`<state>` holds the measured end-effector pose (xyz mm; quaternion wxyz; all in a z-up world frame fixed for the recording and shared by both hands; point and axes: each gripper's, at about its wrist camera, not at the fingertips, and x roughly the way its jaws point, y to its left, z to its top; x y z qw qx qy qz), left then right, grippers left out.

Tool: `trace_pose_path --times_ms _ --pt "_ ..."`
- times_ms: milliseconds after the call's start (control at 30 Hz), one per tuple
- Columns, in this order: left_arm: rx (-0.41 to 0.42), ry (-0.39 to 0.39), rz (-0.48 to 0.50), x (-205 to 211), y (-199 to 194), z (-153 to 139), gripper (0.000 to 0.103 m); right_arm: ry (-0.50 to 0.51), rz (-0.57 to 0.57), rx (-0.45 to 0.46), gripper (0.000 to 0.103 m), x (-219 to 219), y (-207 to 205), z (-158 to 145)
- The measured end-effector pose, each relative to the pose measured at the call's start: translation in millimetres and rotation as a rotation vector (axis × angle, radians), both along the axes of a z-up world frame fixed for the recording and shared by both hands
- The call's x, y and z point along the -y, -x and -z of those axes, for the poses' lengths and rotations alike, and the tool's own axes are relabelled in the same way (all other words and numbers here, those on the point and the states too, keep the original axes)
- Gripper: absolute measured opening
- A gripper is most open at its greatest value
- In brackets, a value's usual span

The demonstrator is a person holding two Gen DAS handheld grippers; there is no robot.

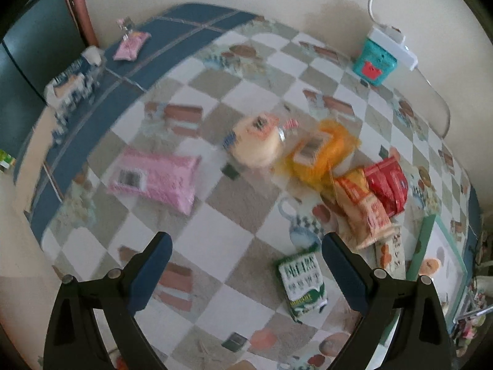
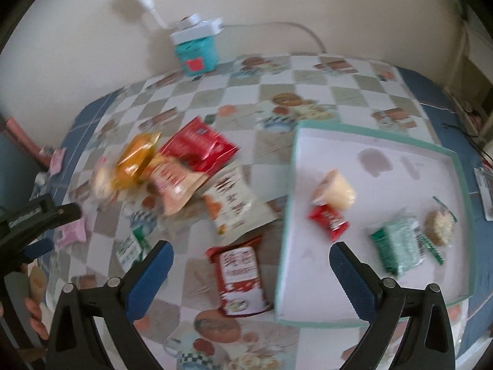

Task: Organize snacks
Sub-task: 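Move both tools back over the snack pile, then grasp the green-white biscuit box with left tool while right tool grasps the red milk-biscuit pack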

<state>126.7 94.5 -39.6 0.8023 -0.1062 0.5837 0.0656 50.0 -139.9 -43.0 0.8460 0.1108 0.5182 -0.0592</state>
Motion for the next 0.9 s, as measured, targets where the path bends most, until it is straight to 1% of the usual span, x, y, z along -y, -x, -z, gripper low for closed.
trace_pose_path --times_ms 67,100,167,233,300,400,500,633,767,833,867,900 --pt "-0.021 0.028 0.014 4.9 2.9 7.1 0.098 -0.017 -0.016 -0.018 0.097 -5.7 0.1 5.9" --pt "-0.033 0.043 0.018 8.0 4.0 11.5 0.098 -0.027 -0.023 -0.027 0.092 -8.2 -0.2 8.8" --pt "-0.066 0.085 0.031 15.0 6.2 21.6 0.098 -0.044 -0.043 -0.039 0.091 -12.2 -0.2 13.7" --pt "-0.103 0.130 0.049 22.1 7.4 31.5 0.098 -0.046 -0.062 -0.046 0.082 -15.6 0.1 17.0" --pt "-0.125 0.140 0.059 28.7 7.5 37.5 0.098 -0.061 -0.079 -0.050 0.078 -17.2 0.1 19.3" --pt "-0.137 0.126 0.088 39.6 6.5 41.7 0.098 -0.077 -0.094 -0.057 0.068 -17.9 -0.8 21.9" --pt "-0.155 0.096 0.110 46.3 4.3 46.5 0.098 -0.090 -0.111 -0.065 0.059 -18.8 -1.7 23.9" --pt "-0.189 0.076 0.125 54.5 2.4 56.1 0.098 -0.082 -0.126 -0.090 0.058 -20.6 -3.6 29.6" --pt "-0.197 0.059 0.128 59.6 1.5 59.1 0.098 -0.073 -0.125 -0.120 0.055 -19.2 -6.3 37.8" --pt "-0.198 0.055 0.131 60.8 1.1 59.8 0.094 -0.068 -0.128 -0.129 0.055 -18.6 -6.6 41.0" --pt "-0.200 0.052 0.133 64.7 -0.4 61.8 0.088 -0.066 -0.132 -0.128 0.055 -19.0 -6.6 40.5" --pt "-0.204 0.048 0.137 65.7 -1.1 62.8 0.079 -0.069 -0.137 -0.129 0.053 -19.5 -6.5 40.1"
